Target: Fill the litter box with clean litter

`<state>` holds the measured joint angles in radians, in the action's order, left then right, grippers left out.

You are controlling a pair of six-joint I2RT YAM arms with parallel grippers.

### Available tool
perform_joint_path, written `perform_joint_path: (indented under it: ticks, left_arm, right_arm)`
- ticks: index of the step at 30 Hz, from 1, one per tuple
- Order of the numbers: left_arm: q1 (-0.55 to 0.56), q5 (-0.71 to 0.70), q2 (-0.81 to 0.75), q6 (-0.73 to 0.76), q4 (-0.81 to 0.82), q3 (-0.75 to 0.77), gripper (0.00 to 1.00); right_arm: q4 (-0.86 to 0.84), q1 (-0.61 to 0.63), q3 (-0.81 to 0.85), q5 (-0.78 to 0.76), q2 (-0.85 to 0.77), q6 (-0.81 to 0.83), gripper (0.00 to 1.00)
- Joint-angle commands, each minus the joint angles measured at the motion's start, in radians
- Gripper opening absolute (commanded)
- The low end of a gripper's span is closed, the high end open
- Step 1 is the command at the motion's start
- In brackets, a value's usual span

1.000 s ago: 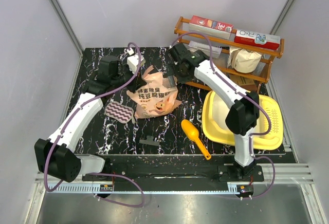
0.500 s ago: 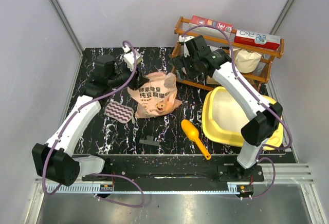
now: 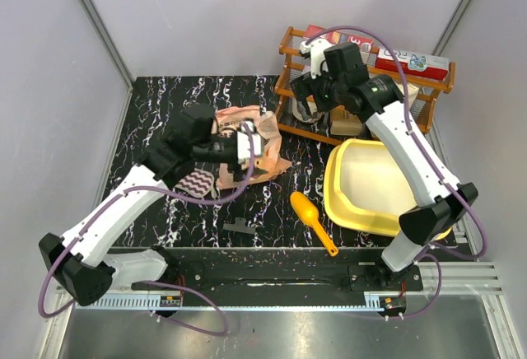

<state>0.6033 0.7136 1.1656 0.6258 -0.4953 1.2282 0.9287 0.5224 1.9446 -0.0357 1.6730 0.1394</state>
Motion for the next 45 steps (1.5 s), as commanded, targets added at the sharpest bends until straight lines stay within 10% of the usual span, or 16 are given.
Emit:
perform_joint_path:
  ticks: [1,12,21,45]
  left_arm:
    - [0.122,-0.031,0.080,0.340,-0.143,0.016,0.77]
    - [0.259,0.012,0.462,0.607,-0.183,0.103,0.75]
    - [0.360,0.023,0.701,0.666,-0.149,0.206,0.73]
    - [0.397,-0.154,0.838,0.749,-0.081,0.113,0.58]
  right_arm:
    - [-0.007,-0.041,0.021,-0.006,-0.105,0.040,1.00]
    - [0.084,-0.335,0.025,0.132,-0.136,-0.067,1.00]
    - [0.052,-0.343,0.013,0.220,-0.185,0.028,1.00]
    - [0.044,-0.344,-0.127,0.250,-0.314,-0.015,1.00]
